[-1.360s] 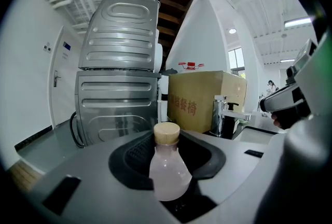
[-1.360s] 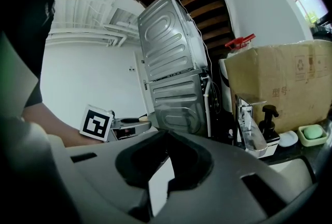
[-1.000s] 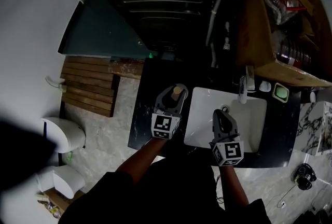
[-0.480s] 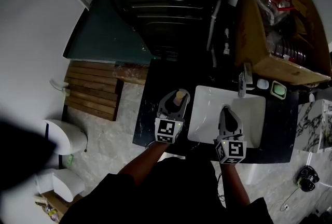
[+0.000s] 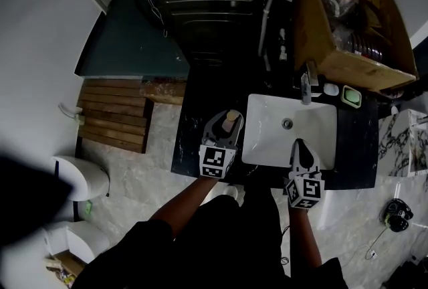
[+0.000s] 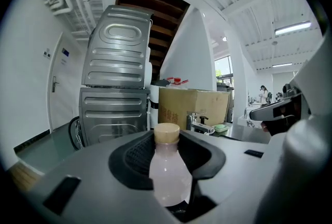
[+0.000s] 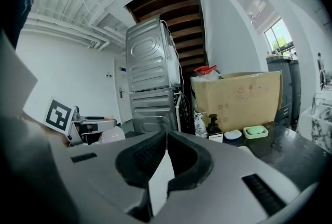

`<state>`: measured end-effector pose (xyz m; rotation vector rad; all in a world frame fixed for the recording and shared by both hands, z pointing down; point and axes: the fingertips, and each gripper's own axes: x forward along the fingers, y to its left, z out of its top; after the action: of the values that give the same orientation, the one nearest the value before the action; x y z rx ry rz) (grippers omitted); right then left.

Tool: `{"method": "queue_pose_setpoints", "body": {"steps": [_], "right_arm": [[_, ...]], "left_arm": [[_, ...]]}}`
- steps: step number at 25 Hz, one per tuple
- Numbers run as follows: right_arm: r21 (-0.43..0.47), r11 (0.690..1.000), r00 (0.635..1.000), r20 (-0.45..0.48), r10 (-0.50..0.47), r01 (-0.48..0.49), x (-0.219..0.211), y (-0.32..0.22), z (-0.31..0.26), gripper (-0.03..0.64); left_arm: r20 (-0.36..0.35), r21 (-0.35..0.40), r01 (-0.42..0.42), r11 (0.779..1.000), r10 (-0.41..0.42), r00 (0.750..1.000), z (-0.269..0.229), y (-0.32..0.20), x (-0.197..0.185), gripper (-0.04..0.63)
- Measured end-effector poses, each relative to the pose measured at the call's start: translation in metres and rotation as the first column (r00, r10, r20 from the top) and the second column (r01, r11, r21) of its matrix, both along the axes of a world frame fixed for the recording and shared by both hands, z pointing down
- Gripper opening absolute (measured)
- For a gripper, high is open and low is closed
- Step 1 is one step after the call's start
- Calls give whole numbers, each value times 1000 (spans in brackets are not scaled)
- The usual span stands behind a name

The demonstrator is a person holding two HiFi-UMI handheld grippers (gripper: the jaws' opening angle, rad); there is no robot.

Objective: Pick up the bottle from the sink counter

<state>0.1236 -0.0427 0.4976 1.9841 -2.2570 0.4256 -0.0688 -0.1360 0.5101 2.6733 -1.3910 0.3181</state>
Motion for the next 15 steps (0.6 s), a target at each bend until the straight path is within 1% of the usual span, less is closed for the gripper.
{"method": "queue_pose_setpoints", "body": {"steps": [3, 6, 9, 15], "right_arm": [[3, 1000, 1000, -4, 24, -24, 15, 12, -1, 40], [14, 1000, 1000, 2, 27, -28, 27, 22, -5, 40], [31, 1000, 1000, -20, -2, 3, 40, 20, -11, 40], [45, 996, 997, -39, -69, 71, 63, 11, -18, 40]], "left_arm": [[4, 6, -9, 1000, 9, 1000, -6, 10, 5, 143], [0, 5, 5, 1000, -5, 1000, -13, 24, 8, 143], [-27, 9, 34, 999, -34, 999, -23, 30, 17, 143], [-4, 21, 62, 998, -62, 998, -28, 44, 39, 143]]}}
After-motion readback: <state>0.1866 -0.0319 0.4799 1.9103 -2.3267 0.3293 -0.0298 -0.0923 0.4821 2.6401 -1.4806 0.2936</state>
